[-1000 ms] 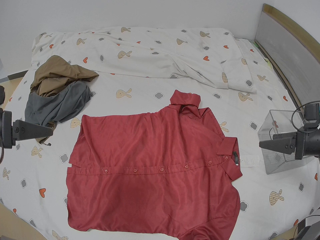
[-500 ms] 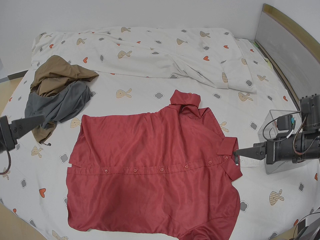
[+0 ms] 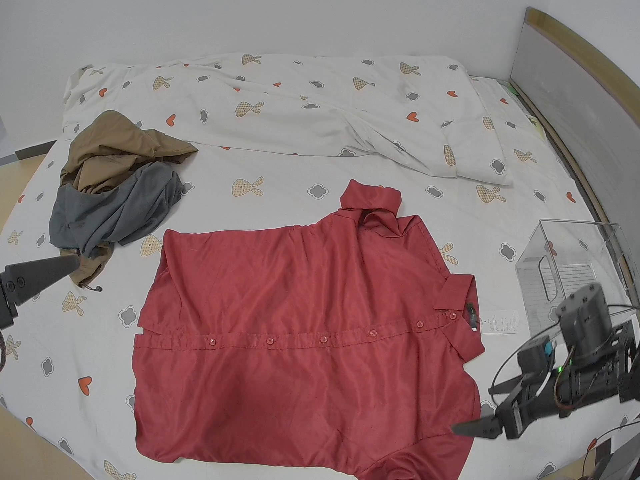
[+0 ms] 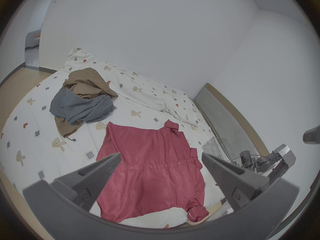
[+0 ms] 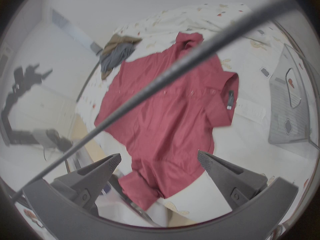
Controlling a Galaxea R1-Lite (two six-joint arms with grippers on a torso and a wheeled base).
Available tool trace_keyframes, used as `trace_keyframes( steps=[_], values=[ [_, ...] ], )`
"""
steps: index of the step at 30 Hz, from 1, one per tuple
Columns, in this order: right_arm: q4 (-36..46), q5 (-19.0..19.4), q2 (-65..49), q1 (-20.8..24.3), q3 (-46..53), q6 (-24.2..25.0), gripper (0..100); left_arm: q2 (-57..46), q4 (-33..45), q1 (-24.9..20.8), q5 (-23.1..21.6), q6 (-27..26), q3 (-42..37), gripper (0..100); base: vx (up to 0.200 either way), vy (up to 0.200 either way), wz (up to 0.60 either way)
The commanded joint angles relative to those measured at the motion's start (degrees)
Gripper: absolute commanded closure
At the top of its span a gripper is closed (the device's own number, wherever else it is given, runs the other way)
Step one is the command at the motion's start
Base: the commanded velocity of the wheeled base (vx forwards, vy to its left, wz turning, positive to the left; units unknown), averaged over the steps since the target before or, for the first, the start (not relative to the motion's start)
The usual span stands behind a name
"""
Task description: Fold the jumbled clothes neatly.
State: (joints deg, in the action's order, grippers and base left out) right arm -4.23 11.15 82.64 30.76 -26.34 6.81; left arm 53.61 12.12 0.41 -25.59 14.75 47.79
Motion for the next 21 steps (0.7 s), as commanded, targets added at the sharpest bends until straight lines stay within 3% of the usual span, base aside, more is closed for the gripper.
trace_keyframes(
  steps=[1, 5, 10, 13, 16, 21],
  values=[
    [0.01, -14.76, -2.04, 19.87, 11.75, -1.98, 0, -0.44, 1.68, 0.20, -0.43, -3.50, -0.50, 0, 0.000, 0.000, 0.00],
    [-0.08, -16.43, -0.90, 23.21, 14.57, -1.89, 0, -0.26, 1.86, 0.20, -0.43, -5.96, -1.64, 0, 0.000, 0.000, 0.00],
    [-0.60, -16.34, -2.40, 21.98, 14.04, -1.54, 0, 0.17, 4.14, -0.85, -0.43, -7.02, -1.91, 0, 0.000, 0.000, 0.00],
    [-0.52, -15.64, -5.82, 16.44, 12.72, -1.63, 0, 5.71, 8.54, -0.33, -0.43, -6.49, 0.03, 0, 0.000, 0.000, 0.00],
    [-0.43, -11.68, -7.14, 12.13, 11.05, -1.72, 0, 10.19, 17.77, 0.64, -0.43, -5.61, 4.51, 0, 0.000, 0.000, 0.00],
    [-0.16, -8.43, -8.99, 11.25, 10.08, -1.80, 0, 10.81, 23.30, 0.46, -1.13, -6.14, 6.97, 0, 0.000, 0.000, 0.00]
  ],
)
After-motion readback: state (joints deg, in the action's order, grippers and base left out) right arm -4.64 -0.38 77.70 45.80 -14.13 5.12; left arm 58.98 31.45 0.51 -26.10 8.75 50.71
